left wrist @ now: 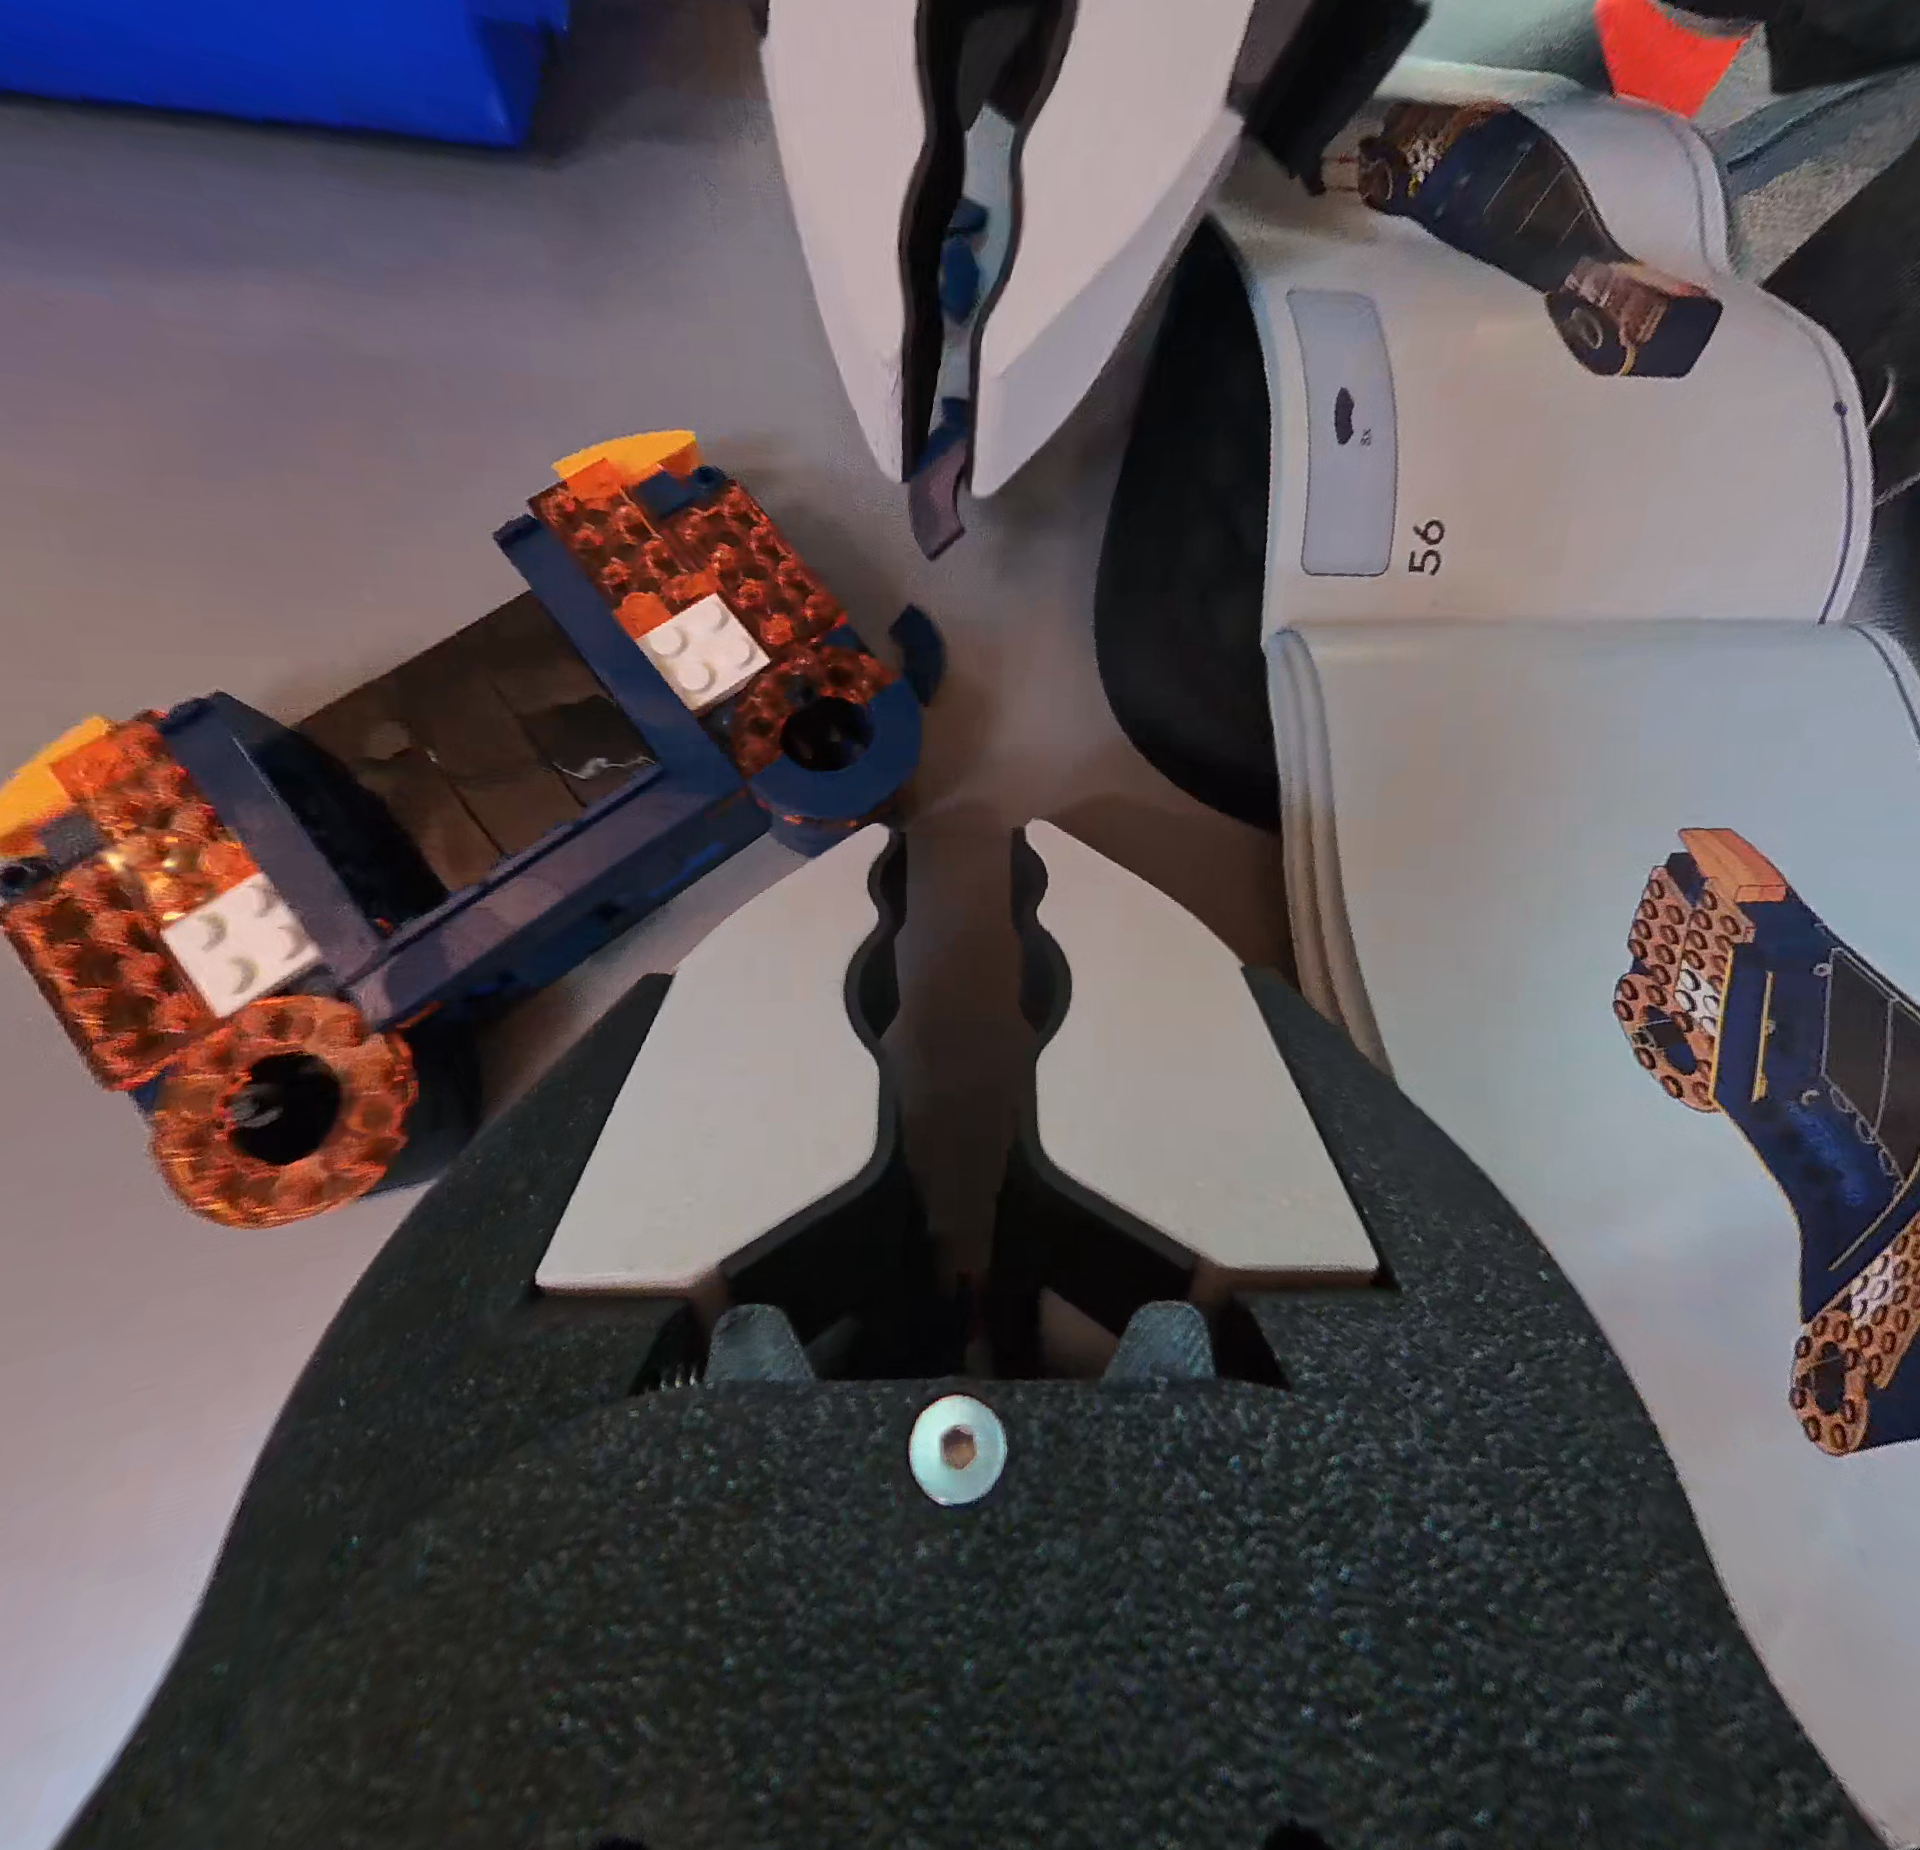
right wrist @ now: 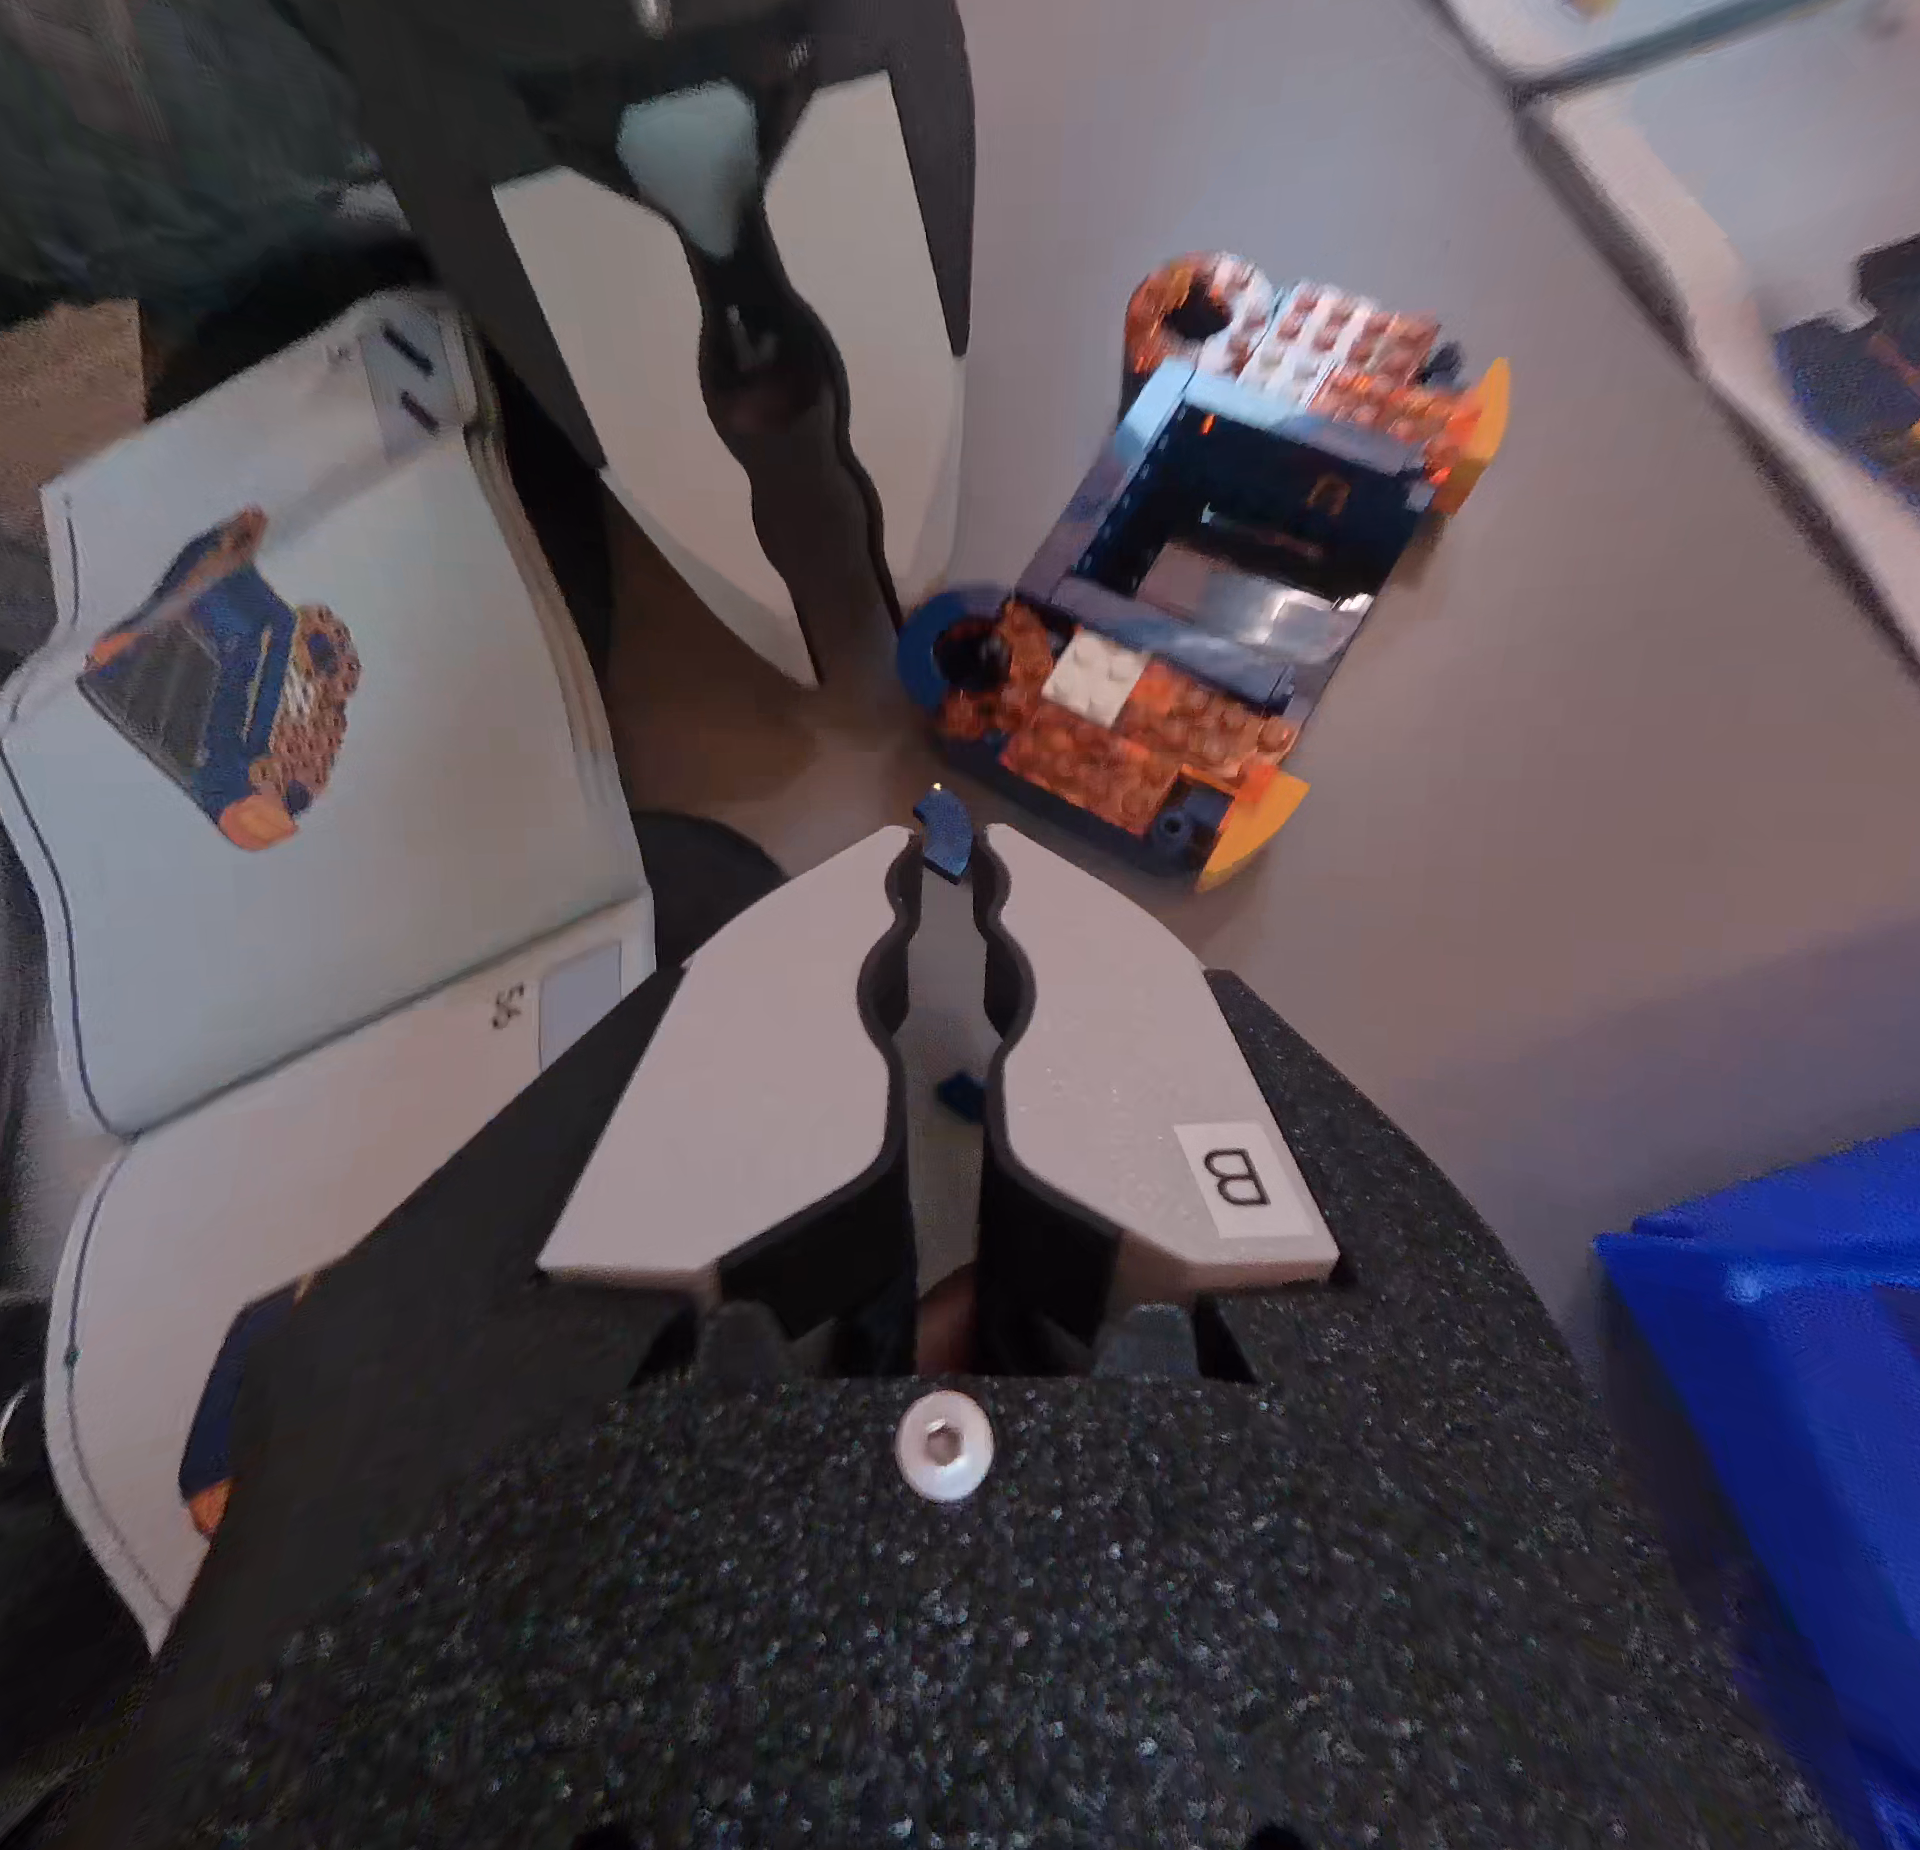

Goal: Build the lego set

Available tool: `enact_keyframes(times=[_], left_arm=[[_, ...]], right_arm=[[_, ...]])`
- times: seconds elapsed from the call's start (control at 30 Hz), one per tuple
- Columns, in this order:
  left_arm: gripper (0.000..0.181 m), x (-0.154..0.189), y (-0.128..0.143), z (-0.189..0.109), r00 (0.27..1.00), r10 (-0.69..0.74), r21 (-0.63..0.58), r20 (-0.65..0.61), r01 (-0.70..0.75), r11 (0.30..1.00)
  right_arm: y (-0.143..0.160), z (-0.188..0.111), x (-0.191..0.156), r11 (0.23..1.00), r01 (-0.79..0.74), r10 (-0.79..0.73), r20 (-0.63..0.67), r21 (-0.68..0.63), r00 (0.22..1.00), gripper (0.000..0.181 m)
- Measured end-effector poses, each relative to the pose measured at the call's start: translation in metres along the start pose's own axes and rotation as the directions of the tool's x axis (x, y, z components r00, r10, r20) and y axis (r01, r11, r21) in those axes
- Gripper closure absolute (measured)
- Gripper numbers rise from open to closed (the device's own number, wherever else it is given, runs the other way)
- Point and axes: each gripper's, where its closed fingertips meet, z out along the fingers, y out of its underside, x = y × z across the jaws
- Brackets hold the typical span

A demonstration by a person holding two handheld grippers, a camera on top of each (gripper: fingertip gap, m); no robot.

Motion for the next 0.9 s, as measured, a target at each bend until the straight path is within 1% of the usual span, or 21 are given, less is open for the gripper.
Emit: enact_keyframes(times=[0.07,0.13,0.23,0.33,0.47,0.67,0.9], left_arm=[[0.162,-0.005,-0.002,-0.004,1.0,0.003,0.016,0.009,-0.003,1.0],[0.16,-0.01,-0.002,-0.008,1.0,-0.001,0.026,0.012,0.0,1.0],[0.159,-0.011,-0.007,-0.01,0.999,0.02,0.076,0.027,-0.022,0.997],[0.158,-0.012,-0.01,-0.01,0.997,0.051,0.105,0.053,-0.056,0.993],[0.156,-0.01,-0.012,-0.01,0.996,0.063,0.125,0.058,-0.07,0.99],[0.156,-0.01,-0.013,-0.009,0.997,0.055,0.141,0.062,-0.063,0.988],[0.155,-0.011,-0.011,-0.005,0.997,0.052,0.133,0.063,-0.06,0.989]], right_arm=[[-0.017,0.0,0.0,0.997,0.008,-0.005,-0.033,0.081,0.999,0.173],[-0.029,0.006,0.006,0.991,0.025,-0.016,-0.073,0.128,0.997,0.173],[-0.029,0.018,0.016,0.996,0.047,-0.04,-0.098,0.073,0.994,0.173],[-0.03,0.026,0.015,0.999,0.032,-0.03,-0.07,0.031,0.997,0.173],[-0.029,0.027,0.014,0.999,-0.017,0.016,-0.044,-0.03,0.999,0.173],[-0.026,0.029,0.015,0.994,-0.04,0.04,0.006,-0.103,0.999,0.173],[-0.026,0.03,0.016,0.989,-0.02,0.023,0.015,-0.149,1.0,0.173]])
